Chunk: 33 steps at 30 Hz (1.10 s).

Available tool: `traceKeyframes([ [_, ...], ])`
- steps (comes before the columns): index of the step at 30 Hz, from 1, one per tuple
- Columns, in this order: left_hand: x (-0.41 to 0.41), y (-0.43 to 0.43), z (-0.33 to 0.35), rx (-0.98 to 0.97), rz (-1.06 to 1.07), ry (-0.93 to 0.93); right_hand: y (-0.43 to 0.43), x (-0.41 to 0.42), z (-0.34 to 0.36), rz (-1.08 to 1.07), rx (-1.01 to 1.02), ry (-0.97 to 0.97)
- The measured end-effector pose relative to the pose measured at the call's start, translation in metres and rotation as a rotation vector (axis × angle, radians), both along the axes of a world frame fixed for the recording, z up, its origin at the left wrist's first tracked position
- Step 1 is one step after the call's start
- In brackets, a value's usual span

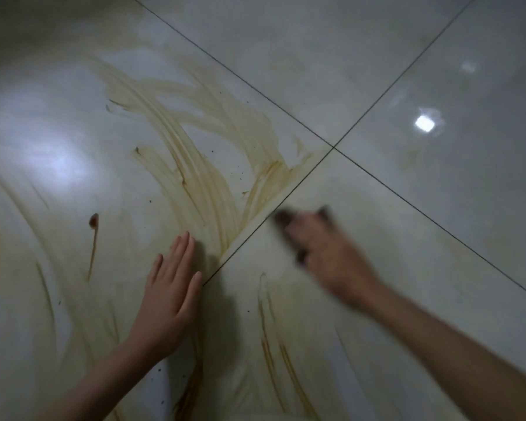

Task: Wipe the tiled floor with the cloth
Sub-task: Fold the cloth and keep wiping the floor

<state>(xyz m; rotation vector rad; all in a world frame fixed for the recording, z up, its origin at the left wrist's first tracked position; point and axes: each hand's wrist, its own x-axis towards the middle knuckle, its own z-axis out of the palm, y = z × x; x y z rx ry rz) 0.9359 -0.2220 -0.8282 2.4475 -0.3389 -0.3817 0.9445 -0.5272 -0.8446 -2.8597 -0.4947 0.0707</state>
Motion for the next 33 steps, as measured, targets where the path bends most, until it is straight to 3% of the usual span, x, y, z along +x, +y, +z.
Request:
traceKeyframes([
  [3, -0.007, -0.002, -0.002, 0.163, -0.087, -0.02, -0.047, 0.031, 0.002, -0.592, -0.007, 0.044],
  [5, -0.012, -0.007, 0.001, 0.244, -0.134, -0.036, -0.012, 0.022, 0.0, -0.765, -0.029, 0.067],
  [7, -0.016, -0.013, 0.006, 0.294, -0.171, -0.056, 0.052, -0.014, -0.003, -0.641, -0.019, 0.048],
  [10, -0.017, -0.021, 0.014, 0.283, -0.182, -0.119, 0.133, -0.091, 0.002, -0.182, 0.042, 0.064],
  [12, -0.013, -0.022, 0.018, 0.29, -0.195, -0.126, 0.129, -0.105, 0.011, 0.119, 0.005, 0.116],
  [14, -0.009, -0.019, 0.019, 0.307, -0.235, -0.136, 0.097, -0.081, 0.015, 0.26, -0.129, 0.102],
  [17, -0.006, -0.011, 0.016, 0.334, -0.301, -0.188, 0.054, -0.023, 0.014, -0.017, -0.237, 0.13],
  [20, -0.006, -0.01, 0.014, 0.316, -0.295, -0.157, 0.068, -0.009, 0.011, -0.334, -0.068, 0.185],
  [22, -0.006, -0.013, 0.017, 0.303, -0.27, -0.15, 0.102, -0.051, 0.008, -0.281, -0.038, 0.136],
  [25, -0.006, -0.015, 0.019, 0.321, -0.266, -0.102, 0.134, -0.139, 0.017, -0.008, 0.087, 0.202],
  [28, -0.004, -0.015, 0.02, 0.364, -0.28, -0.103, 0.106, -0.13, 0.017, 0.204, -0.003, 0.218],
  [30, -0.003, -0.016, 0.021, 0.337, -0.259, -0.133, 0.09, -0.085, 0.019, 0.1, -0.085, 0.155],
  [33, -0.004, -0.016, 0.022, 0.343, -0.272, -0.16, 0.078, -0.021, 0.019, -0.187, -0.092, 0.22],
])
